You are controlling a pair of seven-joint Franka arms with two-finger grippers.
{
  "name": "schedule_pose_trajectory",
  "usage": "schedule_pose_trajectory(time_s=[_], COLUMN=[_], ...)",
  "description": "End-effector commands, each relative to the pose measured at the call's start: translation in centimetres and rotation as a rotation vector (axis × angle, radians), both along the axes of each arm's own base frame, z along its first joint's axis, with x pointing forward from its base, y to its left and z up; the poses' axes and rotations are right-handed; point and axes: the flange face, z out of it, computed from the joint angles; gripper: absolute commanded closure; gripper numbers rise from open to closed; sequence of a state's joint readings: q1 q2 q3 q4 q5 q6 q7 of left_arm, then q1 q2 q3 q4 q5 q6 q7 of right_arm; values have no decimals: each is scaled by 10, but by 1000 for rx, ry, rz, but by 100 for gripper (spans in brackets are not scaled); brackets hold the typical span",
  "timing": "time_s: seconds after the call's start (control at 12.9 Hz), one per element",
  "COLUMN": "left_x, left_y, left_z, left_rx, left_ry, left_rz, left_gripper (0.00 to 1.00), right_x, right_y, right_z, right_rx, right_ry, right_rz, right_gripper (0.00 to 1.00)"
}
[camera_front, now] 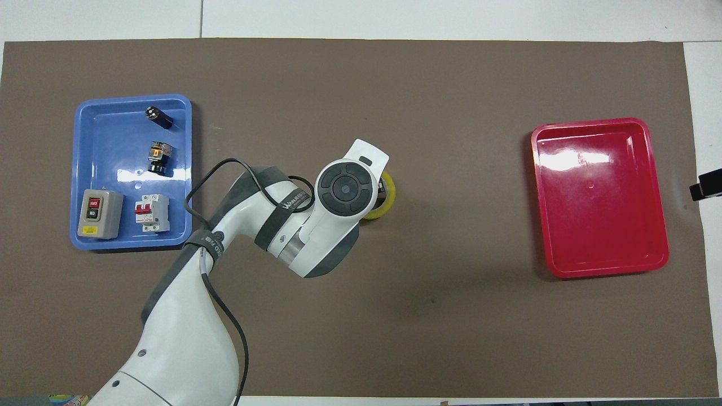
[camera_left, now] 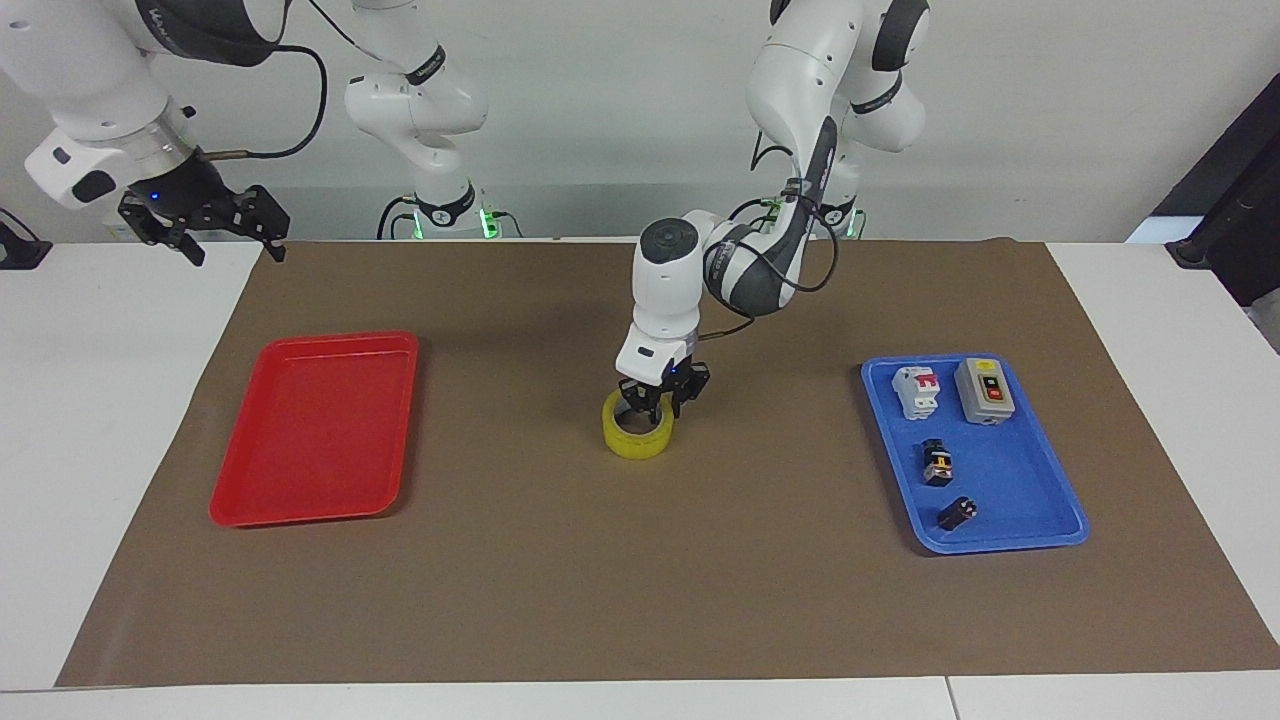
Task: Place and move tape with both arms
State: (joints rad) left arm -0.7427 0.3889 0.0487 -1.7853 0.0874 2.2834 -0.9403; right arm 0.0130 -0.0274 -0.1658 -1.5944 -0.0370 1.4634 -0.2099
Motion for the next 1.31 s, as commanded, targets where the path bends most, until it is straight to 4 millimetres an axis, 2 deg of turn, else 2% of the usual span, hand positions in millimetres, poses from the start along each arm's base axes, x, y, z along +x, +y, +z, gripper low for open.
schedule_pose_trajectory(time_s=[0.0, 0.15, 0.23, 0.31, 0.39, 0.46, 0.54, 0.62, 0.7, 0.77, 0.85, 1.01, 1.08, 1.24], left_x=[-11, -4, -3, 3, 7, 14, 21, 28, 36, 48, 61, 72, 70, 62], left_y=[61, 107, 128, 157, 176, 196, 221, 249, 273, 295, 324, 356, 372, 387], left_z=[64, 93, 105, 118, 127, 133, 142, 153, 168, 187, 208, 234, 247, 268], left_rx=[28, 68, 80, 74, 57, 34, 17, -5, -24, -30, -34, -63, -64, -50], left_ry=[-11, 29, 44, 41, 38, 38, 43, 60, 61, 35, 6, 26, 41, 78], left_rz=[-35, -60, -105, -118, -126, -115, -107, -104, -109, -106, -71, -60, -88, -161], left_gripper=[0, 0, 0, 0, 0, 0, 0, 0, 0, 0, 0, 0, 0, 0], right_x=[-4, -3, 2, 8, 11, 20, 33, 45, 56, 63, 67, 68, 67, 58], right_y=[9, 13, 27, 50, 76, 111, 149, 198, 261, 304, 338, 388, 404, 405], right_z=[-5, -5, -8, -9, -19, -26, -46, -69, -105, -135, -169, -223, -246, -262], right_rx=[3, 2, 5, 22, 43, 64, 71, 69, 65, 68, 79, 74, 70, 55], right_ry=[2, -1, -23, -62, -77, -105, -103, -106, -137, -170, -211, -226, -232, -208], right_rz=[14, 17, 38, 47, 18, -15, -28, -36, -66, -99, -124, -95, -103, -104], right_gripper=[0, 0, 0, 0, 0, 0, 0, 0, 0, 0, 0, 0, 0, 0])
